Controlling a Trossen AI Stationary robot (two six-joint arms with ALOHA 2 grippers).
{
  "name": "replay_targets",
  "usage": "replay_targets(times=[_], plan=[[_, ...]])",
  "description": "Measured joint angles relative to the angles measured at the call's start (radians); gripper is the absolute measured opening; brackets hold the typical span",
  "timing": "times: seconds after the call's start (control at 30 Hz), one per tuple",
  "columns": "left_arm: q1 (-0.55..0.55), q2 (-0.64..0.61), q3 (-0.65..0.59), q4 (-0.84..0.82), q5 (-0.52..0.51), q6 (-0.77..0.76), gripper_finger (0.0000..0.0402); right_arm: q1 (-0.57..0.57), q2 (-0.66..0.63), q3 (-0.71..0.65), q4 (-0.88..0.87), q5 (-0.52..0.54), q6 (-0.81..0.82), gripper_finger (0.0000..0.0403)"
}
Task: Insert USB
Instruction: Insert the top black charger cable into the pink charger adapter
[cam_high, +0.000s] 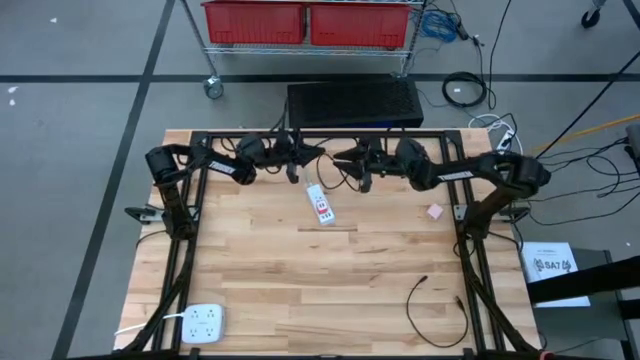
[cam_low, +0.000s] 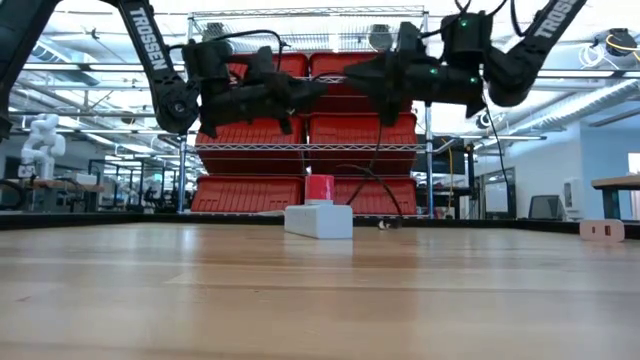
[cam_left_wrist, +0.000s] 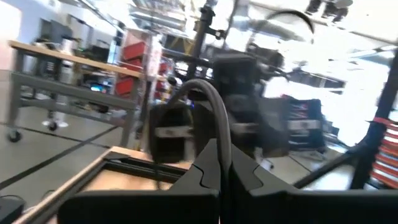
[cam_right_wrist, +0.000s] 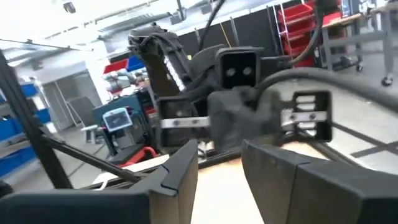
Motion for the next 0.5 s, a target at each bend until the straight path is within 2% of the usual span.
replay_targets(times=[0.13,0.33,0.5], plan=[[-0.007,0.000,0.004,0.000,0.075,-0.025,0.0002,-0.012,0.036,0.067,-0.046,-0.061,-0.071,0.0148],[-0.014,0.000,0.023,-0.003,0.190,-0.077,0.0002,-0.031,0.094,0.204,-0.230,-0.172,-0.150,0.0208],[-0.014,-0.001,0.025,-0.008,0.268,-0.106,0.0002,-0.035,0.105,0.262,-0.244,-0.265,-0.180,0.0222]])
